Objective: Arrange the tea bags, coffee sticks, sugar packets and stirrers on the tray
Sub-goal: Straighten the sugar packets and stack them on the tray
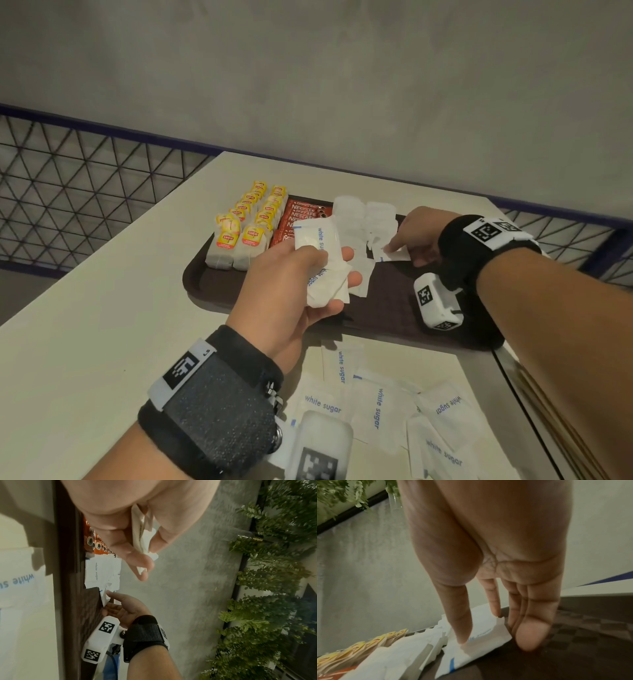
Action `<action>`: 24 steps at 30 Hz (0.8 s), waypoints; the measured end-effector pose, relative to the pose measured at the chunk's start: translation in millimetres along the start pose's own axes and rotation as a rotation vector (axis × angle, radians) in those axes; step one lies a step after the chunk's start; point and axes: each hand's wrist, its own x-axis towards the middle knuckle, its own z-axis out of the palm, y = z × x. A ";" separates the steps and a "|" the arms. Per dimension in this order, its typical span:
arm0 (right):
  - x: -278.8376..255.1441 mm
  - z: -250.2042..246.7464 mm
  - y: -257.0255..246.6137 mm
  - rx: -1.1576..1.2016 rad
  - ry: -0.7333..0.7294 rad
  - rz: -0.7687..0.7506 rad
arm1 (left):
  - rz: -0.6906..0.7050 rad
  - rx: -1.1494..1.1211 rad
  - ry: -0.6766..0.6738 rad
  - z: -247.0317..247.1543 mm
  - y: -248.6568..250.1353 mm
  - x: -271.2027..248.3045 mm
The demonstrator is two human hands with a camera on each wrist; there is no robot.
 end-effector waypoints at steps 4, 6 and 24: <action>-4.9 1.5 -1.0 -0.035 -0.035 0.004 | -0.001 0.014 0.003 0.5 0.5 -1.1; -5.1 2.7 -1.8 -0.041 -0.032 0.001 | 0.001 0.021 0.008 0.4 0.6 -1.0; 5.0 3.9 -8.1 -0.242 0.064 -0.075 | -0.025 0.002 0.041 -0.8 -0.5 2.1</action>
